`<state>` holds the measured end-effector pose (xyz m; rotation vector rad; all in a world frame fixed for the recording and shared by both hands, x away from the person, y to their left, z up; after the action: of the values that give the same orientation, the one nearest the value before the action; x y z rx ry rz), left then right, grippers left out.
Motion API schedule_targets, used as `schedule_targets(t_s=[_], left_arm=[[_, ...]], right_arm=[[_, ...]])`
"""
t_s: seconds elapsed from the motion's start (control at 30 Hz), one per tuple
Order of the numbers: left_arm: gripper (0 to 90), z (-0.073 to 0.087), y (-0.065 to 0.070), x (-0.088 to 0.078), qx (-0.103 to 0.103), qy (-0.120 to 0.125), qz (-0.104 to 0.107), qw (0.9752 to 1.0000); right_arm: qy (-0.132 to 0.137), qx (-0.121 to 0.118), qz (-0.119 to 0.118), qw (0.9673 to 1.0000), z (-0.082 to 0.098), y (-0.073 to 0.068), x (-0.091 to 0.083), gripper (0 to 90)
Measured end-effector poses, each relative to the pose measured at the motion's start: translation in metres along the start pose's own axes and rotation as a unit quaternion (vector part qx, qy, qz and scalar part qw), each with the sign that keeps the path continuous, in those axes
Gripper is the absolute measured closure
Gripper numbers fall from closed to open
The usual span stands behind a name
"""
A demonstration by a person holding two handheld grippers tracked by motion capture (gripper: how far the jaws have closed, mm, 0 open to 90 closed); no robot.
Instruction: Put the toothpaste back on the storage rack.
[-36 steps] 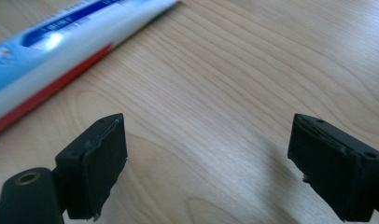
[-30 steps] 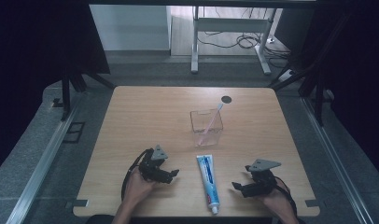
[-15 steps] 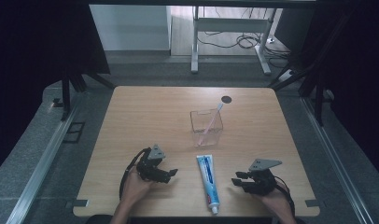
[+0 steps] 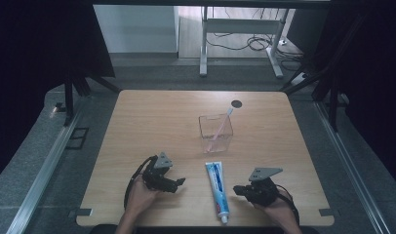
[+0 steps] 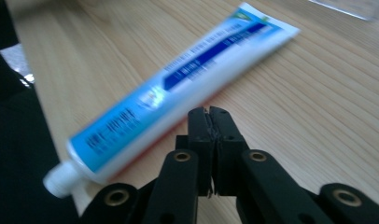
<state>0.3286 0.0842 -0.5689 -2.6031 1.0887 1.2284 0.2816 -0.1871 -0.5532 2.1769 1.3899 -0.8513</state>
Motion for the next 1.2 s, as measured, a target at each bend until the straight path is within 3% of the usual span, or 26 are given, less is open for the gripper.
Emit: schedule_targets(t_s=[0.23,0.47,0.83,1.2], left_arm=[[12.8,0.002,0.0,0.0,-0.002,0.0,0.0,1.0],[12.9,0.001,0.001,-0.001,-0.005,0.003,0.003,1.0],[13.0,-0.002,0.003,-0.002,-0.004,0.01,0.01,0.9999],[13.1,-0.002,0.004,-0.003,-0.007,0.012,0.013,0.9998]], right_arm=[[0.004,-0.014,-0.026,0.9996,-0.022,-0.014,0.011,89.6],[-0.013,-0.039,-0.054,0.9977,-0.038,-0.032,0.029,89.3],[-0.035,-0.053,-0.079,0.9948,-0.036,-0.048,0.043,88.8],[-0.051,-0.046,-0.076,0.9947,-0.025,-0.042,0.035,86.7]])
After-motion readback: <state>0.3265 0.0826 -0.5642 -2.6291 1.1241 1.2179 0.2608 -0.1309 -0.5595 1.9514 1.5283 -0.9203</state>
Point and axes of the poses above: each handheld gripper's, and its own axes: x roughly forward along the jaws, z roughly out of its underside, y roughly to its right, the point moved 7 cm from there along x, roughly forward along the jaws, and after that the axes turned 15 degrees about -x, right-handed, at the moved point
